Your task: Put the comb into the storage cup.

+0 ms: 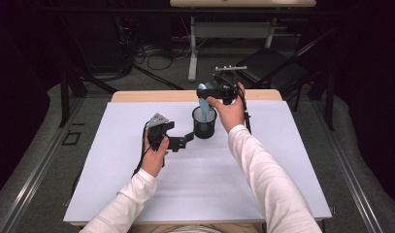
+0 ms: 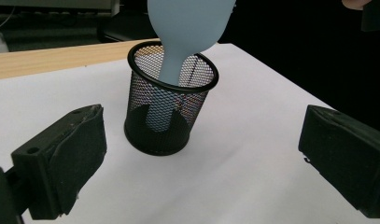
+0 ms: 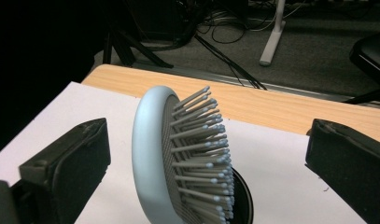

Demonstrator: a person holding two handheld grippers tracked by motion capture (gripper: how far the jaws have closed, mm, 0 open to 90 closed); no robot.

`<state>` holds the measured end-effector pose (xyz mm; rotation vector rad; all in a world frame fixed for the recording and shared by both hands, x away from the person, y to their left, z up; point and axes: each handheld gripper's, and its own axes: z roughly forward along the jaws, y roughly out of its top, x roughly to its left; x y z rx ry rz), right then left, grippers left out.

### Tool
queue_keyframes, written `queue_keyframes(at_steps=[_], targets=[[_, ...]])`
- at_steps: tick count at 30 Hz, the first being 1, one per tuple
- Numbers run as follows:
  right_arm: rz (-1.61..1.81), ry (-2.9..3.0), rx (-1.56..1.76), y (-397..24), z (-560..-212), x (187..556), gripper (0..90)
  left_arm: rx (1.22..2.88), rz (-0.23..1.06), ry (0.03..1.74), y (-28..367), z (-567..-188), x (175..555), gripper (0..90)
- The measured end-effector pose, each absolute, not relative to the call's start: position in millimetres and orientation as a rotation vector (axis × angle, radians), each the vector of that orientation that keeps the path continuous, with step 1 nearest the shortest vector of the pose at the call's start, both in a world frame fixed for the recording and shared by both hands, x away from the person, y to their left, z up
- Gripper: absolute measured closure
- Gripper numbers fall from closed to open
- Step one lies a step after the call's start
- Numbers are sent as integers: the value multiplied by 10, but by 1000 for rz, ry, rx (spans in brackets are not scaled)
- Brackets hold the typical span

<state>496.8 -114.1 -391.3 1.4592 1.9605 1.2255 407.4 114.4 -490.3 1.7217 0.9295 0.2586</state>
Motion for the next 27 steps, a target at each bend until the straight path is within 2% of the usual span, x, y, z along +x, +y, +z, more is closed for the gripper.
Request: queue_keyframes(at_steps=[15, 27], targets=[[1279, 1953, 1423, -1308, -3772, 4777, 0, 1737, 230, 934, 1227, -4786, 4086, 12], [1275, 1991, 1383, -1456, -3805, 4537, 0, 1743, 232, 931, 1332, -4686, 4102, 11]])
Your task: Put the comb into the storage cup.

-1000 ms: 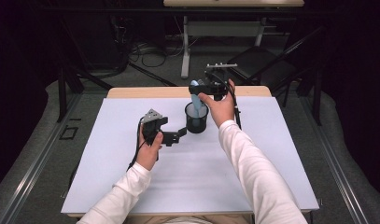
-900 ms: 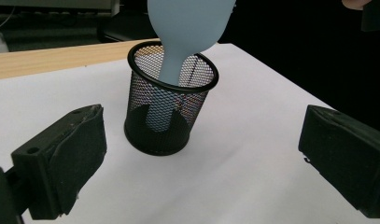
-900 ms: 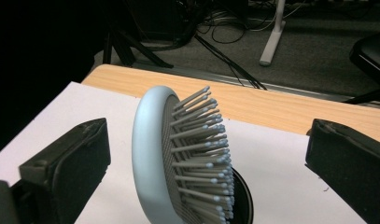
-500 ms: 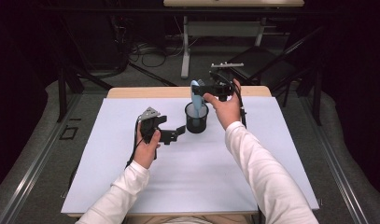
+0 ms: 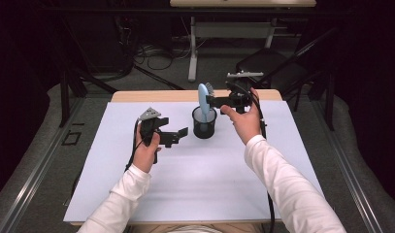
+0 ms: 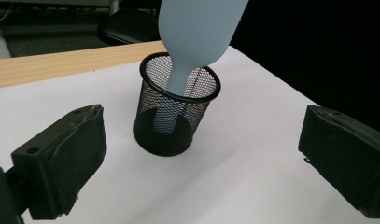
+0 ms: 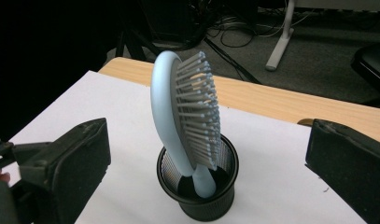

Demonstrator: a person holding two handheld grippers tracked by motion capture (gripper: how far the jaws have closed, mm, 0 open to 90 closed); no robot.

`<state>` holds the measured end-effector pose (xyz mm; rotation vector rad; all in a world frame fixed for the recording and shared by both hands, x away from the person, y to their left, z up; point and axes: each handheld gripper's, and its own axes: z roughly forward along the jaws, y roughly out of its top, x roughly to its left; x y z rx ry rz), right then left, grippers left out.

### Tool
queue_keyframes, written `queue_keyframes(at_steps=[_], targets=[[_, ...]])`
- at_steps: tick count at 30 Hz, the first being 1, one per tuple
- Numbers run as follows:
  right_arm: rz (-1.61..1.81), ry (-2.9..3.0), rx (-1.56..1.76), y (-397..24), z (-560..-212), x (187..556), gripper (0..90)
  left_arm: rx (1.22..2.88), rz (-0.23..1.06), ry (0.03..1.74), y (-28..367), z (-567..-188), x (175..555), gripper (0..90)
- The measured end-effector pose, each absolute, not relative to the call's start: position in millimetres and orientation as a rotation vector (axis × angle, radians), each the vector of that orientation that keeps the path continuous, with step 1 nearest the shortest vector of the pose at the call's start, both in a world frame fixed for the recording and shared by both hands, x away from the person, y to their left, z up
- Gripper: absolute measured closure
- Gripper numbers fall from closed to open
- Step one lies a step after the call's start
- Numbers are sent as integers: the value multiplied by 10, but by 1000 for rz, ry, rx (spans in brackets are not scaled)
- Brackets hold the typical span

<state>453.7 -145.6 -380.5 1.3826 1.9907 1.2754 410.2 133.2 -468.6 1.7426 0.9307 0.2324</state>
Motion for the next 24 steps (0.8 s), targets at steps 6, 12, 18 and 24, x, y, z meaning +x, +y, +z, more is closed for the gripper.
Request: queue_keyframes(at_steps=[6, 12, 18, 24], targets=[[1300, 2006, 1363, -1523, -3841, 4401, 0, 1752, 236, 922, 1360, -4652, 4090, 11], [1328, 2018, 1355, -1605, -3884, 4239, 0, 1775, 229, 922, 1362, -4632, 4083, 12], [1331, 2018, 1341, -1715, -3966, 4096, 0, 1781, 216, 907, 1351, -4596, 4067, 11], [1333, 2017, 1328, -1847, -4050, 3943, 1, 1794, 216, 895, 1360, -4560, 4066, 11]])
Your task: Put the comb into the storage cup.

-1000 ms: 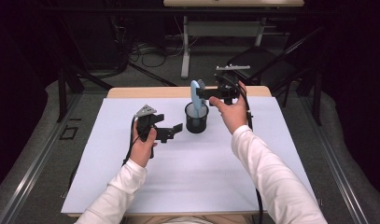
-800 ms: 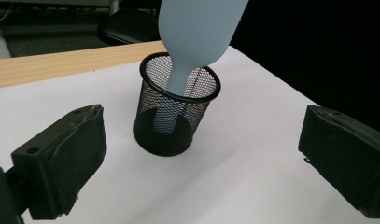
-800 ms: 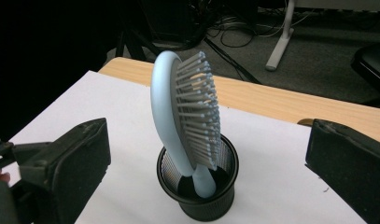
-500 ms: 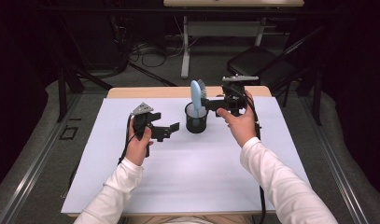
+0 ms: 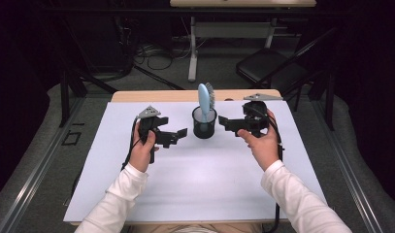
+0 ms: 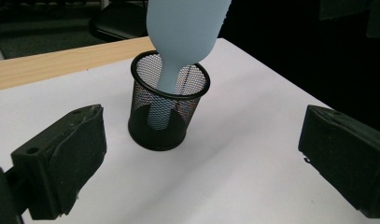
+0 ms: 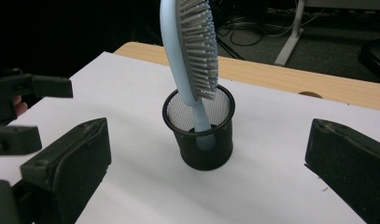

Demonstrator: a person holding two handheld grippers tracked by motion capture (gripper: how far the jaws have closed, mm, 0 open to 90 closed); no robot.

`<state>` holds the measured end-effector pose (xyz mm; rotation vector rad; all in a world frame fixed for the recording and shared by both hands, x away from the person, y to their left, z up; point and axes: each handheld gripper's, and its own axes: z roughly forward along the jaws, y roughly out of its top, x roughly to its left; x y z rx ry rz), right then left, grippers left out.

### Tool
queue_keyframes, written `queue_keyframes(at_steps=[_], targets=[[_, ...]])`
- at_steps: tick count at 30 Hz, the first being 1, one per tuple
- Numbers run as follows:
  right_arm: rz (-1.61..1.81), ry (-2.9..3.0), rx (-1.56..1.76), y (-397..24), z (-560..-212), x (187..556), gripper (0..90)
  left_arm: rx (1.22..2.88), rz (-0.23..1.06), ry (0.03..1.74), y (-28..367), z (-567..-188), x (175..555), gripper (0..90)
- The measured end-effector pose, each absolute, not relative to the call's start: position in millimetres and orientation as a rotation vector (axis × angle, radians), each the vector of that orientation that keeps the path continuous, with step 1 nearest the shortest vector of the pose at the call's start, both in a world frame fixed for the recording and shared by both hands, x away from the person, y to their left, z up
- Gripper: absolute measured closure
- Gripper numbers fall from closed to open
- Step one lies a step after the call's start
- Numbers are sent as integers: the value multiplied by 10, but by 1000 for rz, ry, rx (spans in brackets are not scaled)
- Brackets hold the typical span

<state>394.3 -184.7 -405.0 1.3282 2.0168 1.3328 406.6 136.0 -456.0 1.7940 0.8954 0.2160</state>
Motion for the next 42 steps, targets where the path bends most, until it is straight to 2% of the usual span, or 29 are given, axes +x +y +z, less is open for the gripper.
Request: queue_keyframes(at_steps=[16, 29, 42], targets=[[1328, 1984, 1365, -2179, -4407, 3628, 11, 1806, 276, 901, 1772, -4548, 3929, 11], [1287, 1950, 1406, -2385, -4802, 3323, 11, 1816, 279, 930, 2113, -4874, 3721, 11], [1239, 1936, 1470, -2484, -5140, 3200, 13, 1775, 296, 979, 2346, -5056, 3628, 11]])
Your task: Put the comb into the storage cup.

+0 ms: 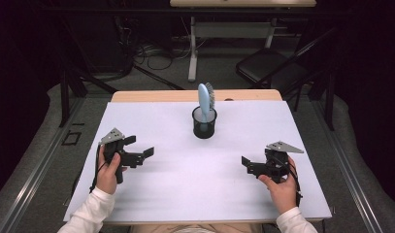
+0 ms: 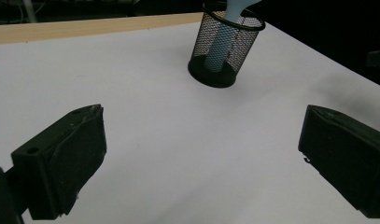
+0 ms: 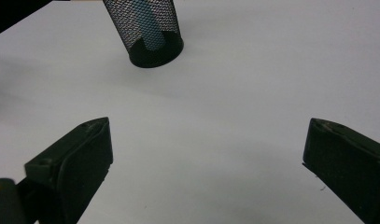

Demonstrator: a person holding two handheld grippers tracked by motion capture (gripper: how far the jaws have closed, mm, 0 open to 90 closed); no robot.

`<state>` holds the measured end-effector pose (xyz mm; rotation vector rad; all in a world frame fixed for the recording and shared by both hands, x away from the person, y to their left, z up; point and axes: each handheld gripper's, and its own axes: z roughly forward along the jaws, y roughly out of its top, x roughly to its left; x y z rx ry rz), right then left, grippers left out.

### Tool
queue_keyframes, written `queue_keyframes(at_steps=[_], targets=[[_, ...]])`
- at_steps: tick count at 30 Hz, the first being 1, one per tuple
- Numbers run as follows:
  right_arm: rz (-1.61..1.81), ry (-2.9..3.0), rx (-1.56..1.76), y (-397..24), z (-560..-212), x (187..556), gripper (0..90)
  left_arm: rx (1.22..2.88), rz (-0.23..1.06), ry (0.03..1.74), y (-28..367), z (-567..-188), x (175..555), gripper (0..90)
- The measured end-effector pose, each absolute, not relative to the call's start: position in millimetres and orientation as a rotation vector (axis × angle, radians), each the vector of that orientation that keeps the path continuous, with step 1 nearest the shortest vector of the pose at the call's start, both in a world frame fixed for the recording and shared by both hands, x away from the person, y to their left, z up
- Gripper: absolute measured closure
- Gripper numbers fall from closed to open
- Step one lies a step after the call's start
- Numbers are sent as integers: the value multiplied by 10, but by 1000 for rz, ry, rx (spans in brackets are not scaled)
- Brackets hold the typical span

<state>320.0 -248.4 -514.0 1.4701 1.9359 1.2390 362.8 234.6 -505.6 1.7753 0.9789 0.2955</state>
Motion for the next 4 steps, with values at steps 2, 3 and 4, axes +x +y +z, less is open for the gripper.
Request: queue_keyframes(at_steps=[2, 3, 4], targets=[[1244, 1930, 1483, -2507, -5162, 3192, 13, 1775, 299, 984, 2377, -5075, 3623, 11], [1244, 1923, 1486, -2522, -5170, 3187, 13, 1773, 300, 986, 2394, -5086, 3623, 11], [1246, 1917, 1496, -2537, -5176, 3180, 13, 1771, 300, 988, 2412, -5095, 3629, 11]])
